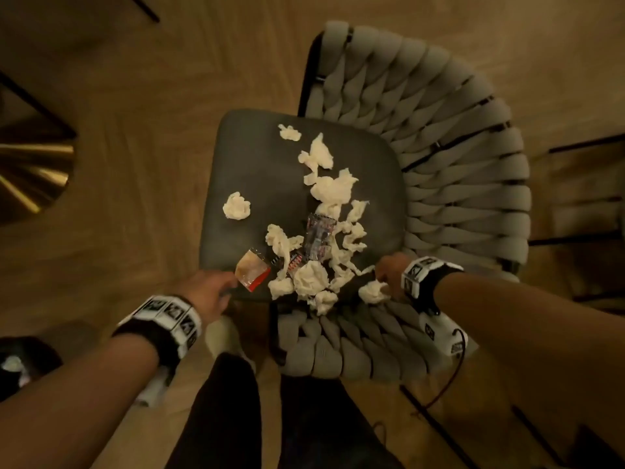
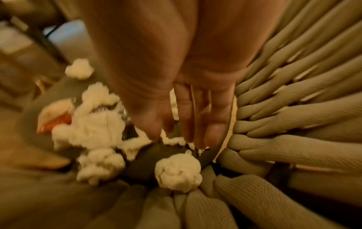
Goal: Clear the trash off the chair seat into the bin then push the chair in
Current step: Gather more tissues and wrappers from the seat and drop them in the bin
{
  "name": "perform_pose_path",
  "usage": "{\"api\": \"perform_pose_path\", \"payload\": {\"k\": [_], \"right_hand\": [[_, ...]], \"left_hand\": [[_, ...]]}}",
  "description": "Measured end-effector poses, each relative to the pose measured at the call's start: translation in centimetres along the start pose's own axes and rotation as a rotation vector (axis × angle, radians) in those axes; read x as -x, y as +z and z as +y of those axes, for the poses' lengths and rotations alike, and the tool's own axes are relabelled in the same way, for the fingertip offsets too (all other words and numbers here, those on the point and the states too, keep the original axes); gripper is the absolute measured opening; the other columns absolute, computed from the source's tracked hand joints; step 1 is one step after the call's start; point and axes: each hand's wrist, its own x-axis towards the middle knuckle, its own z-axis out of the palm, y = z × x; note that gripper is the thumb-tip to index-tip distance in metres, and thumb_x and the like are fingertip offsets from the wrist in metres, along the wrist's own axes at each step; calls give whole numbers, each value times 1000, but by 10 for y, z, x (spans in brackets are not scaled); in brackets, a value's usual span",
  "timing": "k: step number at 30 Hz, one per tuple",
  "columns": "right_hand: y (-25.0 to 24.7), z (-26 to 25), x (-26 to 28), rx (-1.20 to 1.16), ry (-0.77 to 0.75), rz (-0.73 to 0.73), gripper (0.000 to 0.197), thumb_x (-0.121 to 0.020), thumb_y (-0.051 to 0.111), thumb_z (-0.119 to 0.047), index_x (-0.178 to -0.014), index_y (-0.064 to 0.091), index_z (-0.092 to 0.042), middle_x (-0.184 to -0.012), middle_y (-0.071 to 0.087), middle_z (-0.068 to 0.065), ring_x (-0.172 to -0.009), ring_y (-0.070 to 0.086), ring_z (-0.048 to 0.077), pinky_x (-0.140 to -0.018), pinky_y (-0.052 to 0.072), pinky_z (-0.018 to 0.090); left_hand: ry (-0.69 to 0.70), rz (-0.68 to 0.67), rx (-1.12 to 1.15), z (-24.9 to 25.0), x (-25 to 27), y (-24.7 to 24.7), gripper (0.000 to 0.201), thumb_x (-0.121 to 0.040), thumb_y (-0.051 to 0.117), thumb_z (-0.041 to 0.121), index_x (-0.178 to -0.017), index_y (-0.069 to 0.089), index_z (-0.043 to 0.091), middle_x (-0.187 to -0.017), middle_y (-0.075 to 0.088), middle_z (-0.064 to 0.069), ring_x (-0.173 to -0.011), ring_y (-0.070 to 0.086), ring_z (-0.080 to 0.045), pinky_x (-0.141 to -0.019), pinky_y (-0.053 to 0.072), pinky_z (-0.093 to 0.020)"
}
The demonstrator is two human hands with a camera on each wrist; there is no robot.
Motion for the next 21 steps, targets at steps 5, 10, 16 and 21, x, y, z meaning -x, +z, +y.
{"api": "perform_pose_path", "payload": {"k": [5, 10, 16, 21], "right_hand": [[6, -5, -53, 146, -15, -108, 97, -75, 71, -45, -148, 10, -25, -154, 13, 18, -133, 34, 45, -106, 38, 49], [17, -22, -91, 266, -53, -109, 72, -91, 53, -32, -148, 12, -20, -151, 18, 22, -131, 35, 45, -105, 36, 47], [27, -14, -104, 271, -188, -121, 54, -91, 53, -20, -140, 34, -6, -141, 40, 22, -121, 49, 39, -101, 44, 44], [16, -13, -97, 225, -259, -179, 49, -88, 60, -25, -133, 47, -13, -139, 47, 15, -124, 50, 32, -103, 44, 36]], "left_hand": [[274, -66, -469, 33, -73, 15, 67, -81, 64, 26, -136, 26, 37, -151, 24, -4, -134, 28, -31, -106, 35, -48], [552, -147, -686, 43, -116, 45, 93, -76, 68, 45, -139, 0, 47, -157, -20, -9, -143, -11, -38, -112, 3, -66], [600, -212, -714, 56, -134, 81, 85, -77, 66, 49, -139, 7, 51, -155, -28, -5, -141, -21, -41, -102, -6, -78], [562, -186, -726, 68, -149, 74, 48, -89, 56, 21, -132, 37, 30, -158, -3, -11, -142, 4, -40, -105, 11, -74]]}}
